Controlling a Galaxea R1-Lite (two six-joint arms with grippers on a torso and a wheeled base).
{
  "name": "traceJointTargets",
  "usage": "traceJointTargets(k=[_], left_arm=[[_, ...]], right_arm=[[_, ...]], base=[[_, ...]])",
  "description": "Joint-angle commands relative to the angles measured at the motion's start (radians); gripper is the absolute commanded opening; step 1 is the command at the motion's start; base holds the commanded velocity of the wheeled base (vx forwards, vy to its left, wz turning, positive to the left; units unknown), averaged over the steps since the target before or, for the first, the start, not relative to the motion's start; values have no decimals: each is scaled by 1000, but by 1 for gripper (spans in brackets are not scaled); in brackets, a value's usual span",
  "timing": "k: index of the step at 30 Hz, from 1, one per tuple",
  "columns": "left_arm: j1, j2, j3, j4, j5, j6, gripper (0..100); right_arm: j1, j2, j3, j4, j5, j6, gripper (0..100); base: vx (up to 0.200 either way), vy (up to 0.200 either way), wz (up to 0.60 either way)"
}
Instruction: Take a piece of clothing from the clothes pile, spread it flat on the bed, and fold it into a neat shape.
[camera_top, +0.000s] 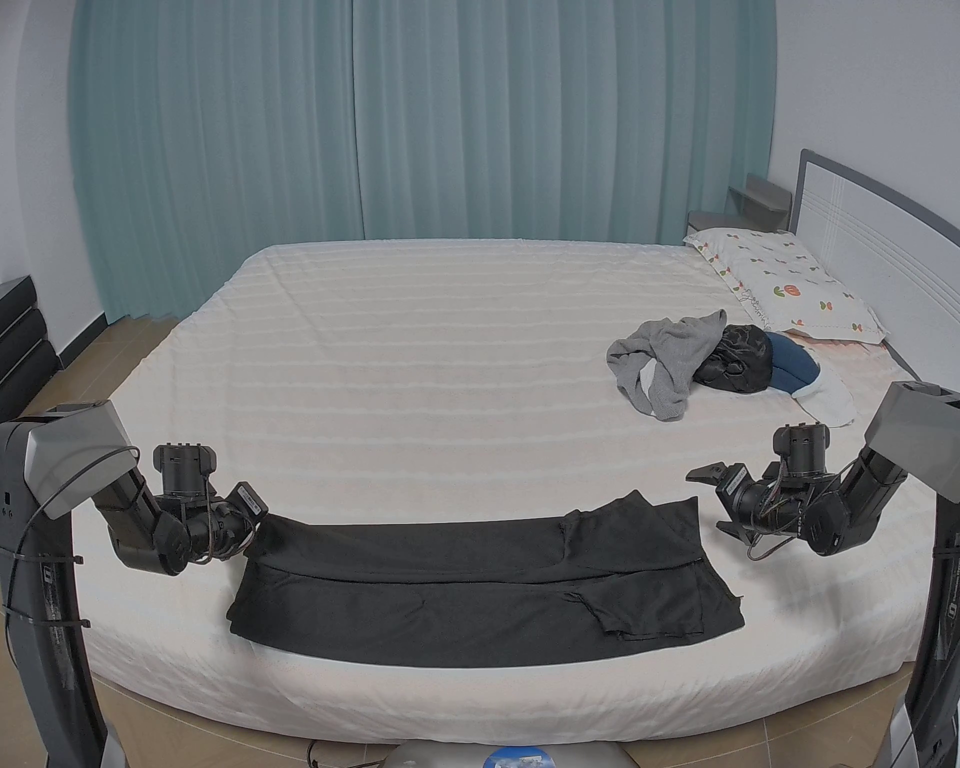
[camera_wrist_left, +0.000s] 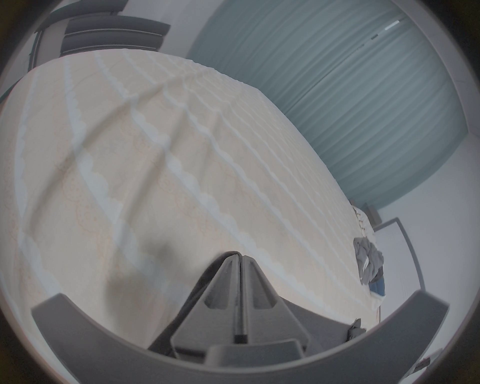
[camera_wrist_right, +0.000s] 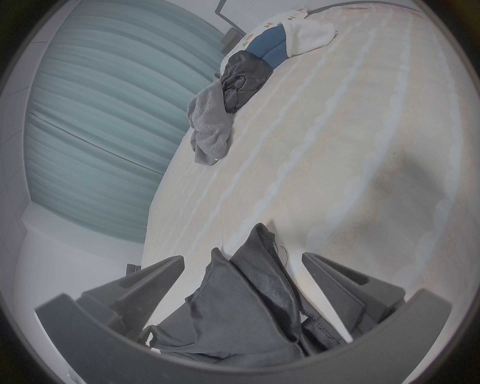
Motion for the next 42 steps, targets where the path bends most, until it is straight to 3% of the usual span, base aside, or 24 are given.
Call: traceJointTargets(k=[1, 9, 10, 33, 34, 36, 37, 42], left_arm=[[13, -20, -1, 0, -1, -20, 0], [14, -6, -3, -2, -1, -20, 0], [14, -4, -1, -2, 1, -20, 0], [30, 5, -10, -5, -2, -20, 0], [30, 3, -10, -3, -2, -22, 100], [30, 3, -9, -2, -2, -22, 100], [30, 3, -9, -2, -2, -22, 100], [36, -1, -9, 0, -6, -30, 100]], right_arm=[[8, 62, -40, -6, -1, -1, 100], [6, 130, -107, -20, -4, 2, 100], [8, 138, -112, -23, -6, 2, 0], [-2, 147, -124, -44, -33, 7, 0], [-2, 147, -119, -43, -33, 5, 0], [0, 147, -119, -44, -33, 7, 0], [0, 145, -118, -44, -33, 7, 100], [-2, 98, -75, -46, -30, 15, 100]], base=[[0, 0, 0], [0, 0, 0], [0, 0, 0], [0, 0, 0], [0, 0, 0], [0, 0, 0], [0, 0, 0], [0, 0, 0]])
